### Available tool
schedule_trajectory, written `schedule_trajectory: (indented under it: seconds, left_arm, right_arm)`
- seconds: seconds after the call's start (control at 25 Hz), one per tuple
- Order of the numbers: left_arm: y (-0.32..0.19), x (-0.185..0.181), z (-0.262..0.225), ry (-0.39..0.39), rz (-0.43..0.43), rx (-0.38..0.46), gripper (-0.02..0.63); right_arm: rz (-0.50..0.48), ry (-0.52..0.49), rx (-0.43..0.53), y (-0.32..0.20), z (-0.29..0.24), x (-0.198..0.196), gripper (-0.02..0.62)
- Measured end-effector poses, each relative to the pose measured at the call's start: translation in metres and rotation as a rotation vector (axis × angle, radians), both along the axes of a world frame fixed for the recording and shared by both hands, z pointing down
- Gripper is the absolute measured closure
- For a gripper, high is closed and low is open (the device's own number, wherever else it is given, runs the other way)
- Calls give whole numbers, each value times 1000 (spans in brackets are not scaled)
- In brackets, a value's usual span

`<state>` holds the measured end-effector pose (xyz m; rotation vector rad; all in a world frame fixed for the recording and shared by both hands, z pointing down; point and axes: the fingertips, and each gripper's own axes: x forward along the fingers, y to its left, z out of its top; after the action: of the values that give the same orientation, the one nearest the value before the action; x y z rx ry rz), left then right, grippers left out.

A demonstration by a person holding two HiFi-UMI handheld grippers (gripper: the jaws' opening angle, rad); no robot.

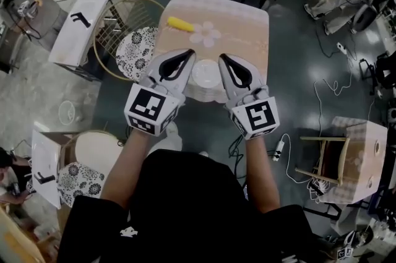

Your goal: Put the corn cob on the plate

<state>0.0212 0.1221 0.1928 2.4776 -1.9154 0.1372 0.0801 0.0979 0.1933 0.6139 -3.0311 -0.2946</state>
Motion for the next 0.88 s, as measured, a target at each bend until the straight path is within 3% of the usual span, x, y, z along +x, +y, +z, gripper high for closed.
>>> schedule_trajectory:
  seconds: [0.88]
  left_arm:
    - [-41, -89, 17, 25, 35, -24, 600]
  right_arm:
    - [54, 35, -14, -40, 14, -84, 595]
